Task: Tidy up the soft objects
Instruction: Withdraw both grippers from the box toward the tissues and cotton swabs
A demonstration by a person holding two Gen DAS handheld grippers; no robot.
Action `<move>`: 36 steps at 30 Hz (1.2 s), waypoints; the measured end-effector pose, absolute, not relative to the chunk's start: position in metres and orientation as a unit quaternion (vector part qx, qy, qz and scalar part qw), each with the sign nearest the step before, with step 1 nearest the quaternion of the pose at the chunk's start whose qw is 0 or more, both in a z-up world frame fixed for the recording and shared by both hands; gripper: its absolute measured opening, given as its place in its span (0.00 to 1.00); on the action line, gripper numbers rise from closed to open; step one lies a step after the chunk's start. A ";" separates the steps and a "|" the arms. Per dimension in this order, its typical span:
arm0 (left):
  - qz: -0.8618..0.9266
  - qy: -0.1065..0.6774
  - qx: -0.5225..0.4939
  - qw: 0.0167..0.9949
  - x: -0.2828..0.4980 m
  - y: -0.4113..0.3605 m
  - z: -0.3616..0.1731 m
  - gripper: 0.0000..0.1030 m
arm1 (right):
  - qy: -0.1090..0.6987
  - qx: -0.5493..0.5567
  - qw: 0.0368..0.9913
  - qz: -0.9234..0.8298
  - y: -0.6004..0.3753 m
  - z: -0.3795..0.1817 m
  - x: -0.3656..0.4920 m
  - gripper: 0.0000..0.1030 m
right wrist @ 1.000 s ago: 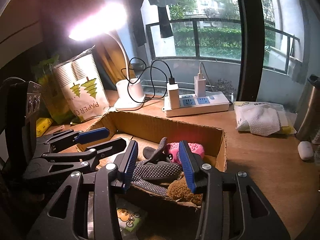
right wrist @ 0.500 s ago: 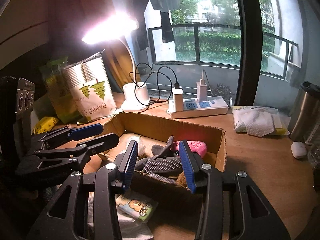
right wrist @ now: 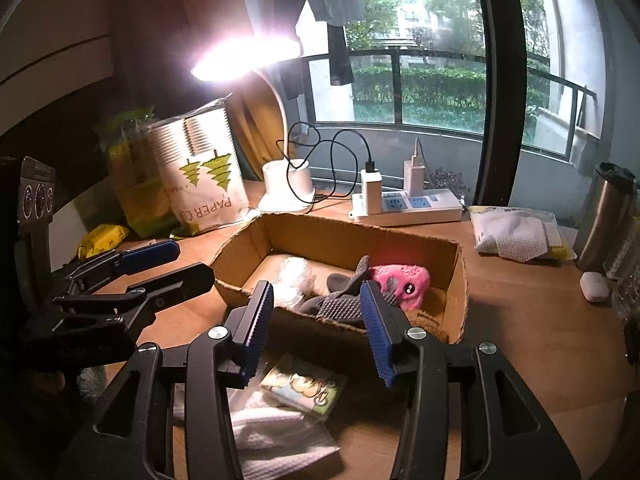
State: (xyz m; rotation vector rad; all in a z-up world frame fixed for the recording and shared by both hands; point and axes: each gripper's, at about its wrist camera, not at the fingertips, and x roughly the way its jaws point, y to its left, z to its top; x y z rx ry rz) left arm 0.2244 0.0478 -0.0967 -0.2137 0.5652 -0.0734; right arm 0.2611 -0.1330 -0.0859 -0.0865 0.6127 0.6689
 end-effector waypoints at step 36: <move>-0.029 0.372 -0.129 0.919 0.200 0.046 -0.172 0.83 | 0.345 -0.029 0.888 0.303 -0.134 -0.140 0.227 0.62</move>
